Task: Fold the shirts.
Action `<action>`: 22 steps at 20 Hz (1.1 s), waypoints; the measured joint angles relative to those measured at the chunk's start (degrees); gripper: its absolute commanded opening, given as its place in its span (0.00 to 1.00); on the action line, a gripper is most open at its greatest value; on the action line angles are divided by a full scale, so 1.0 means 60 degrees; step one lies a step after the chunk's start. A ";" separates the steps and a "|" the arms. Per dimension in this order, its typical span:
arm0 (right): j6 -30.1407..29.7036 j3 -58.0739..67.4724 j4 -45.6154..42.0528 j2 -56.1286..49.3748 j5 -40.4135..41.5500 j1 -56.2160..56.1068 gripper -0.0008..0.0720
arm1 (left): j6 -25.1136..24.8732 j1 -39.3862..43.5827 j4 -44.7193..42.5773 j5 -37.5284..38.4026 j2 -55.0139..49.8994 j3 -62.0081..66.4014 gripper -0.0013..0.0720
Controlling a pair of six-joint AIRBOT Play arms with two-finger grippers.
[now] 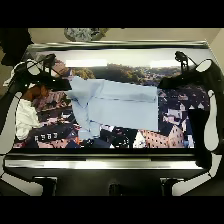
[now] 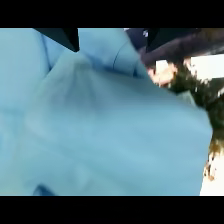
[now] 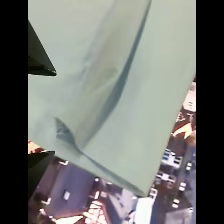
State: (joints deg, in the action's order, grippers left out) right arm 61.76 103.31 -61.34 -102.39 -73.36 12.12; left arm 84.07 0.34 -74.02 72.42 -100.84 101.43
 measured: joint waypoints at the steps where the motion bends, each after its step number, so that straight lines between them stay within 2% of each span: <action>1: 0.0000 0.0000 -0.0142 0.0127 -0.0605 0.0211 0.79 | 0.0011 -0.0215 0.0091 0.0739 -0.0011 -0.0168 0.72; 2: -0.0004 -0.0026 -0.0393 0.0200 -0.1217 0.0393 0.79 | 0.0011 -0.0444 0.0273 0.1453 0.0000 -0.0499 0.65; 5: -0.0284 -0.0514 -0.1362 0.0423 -0.3082 0.0725 0.78 | -0.0350 -0.0801 0.1315 0.2466 0.0295 -0.2284 0.66; 7: -0.0455 -0.1198 -0.1778 0.0663 -0.3661 0.0798 0.77 | -0.0729 -0.0867 0.2142 0.2397 0.0557 -0.3632 0.79; 13: -0.0627 -0.2834 -0.2138 0.1118 -0.3748 0.0892 0.77 | -0.1508 -0.0681 0.3880 0.1107 0.0834 -0.5839 0.75; 14: -0.0648 -0.3016 -0.2138 0.1147 -0.3716 0.0892 0.78 | -0.1559 -0.0623 0.3982 0.0849 0.0841 -0.5971 0.64; 16: -0.0656 -0.3377 -0.2120 0.1198 -0.3585 0.0900 0.79 | -0.1603 -0.0488 0.4215 0.0310 0.0860 -0.6124 0.60; 17: -0.0663 -0.3559 -0.2058 0.1239 -0.3493 0.0903 0.80 | -0.1614 -0.0423 0.4280 0.0069 0.0871 -0.6175 0.56; 20: -0.0681 -0.4014 -0.1909 0.1344 -0.3191 0.0903 0.80 | -0.1610 -0.0277 0.4444 -0.0565 0.0867 -0.6247 0.56; 21: -0.0678 -0.4156 -0.1869 0.1355 -0.3096 0.0900 0.80 | -0.1610 -0.0215 0.4470 -0.0696 0.0860 -0.6258 0.50; 22: -0.0678 -0.4288 -0.1810 0.1373 -0.3009 0.0900 0.80 | -0.1603 -0.0149 0.4470 -0.0863 0.0852 -0.6269 0.22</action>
State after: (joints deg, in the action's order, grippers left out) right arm 57.69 77.58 -72.20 -94.15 -91.42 17.52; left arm 74.46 -0.56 -47.20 67.24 -95.72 63.81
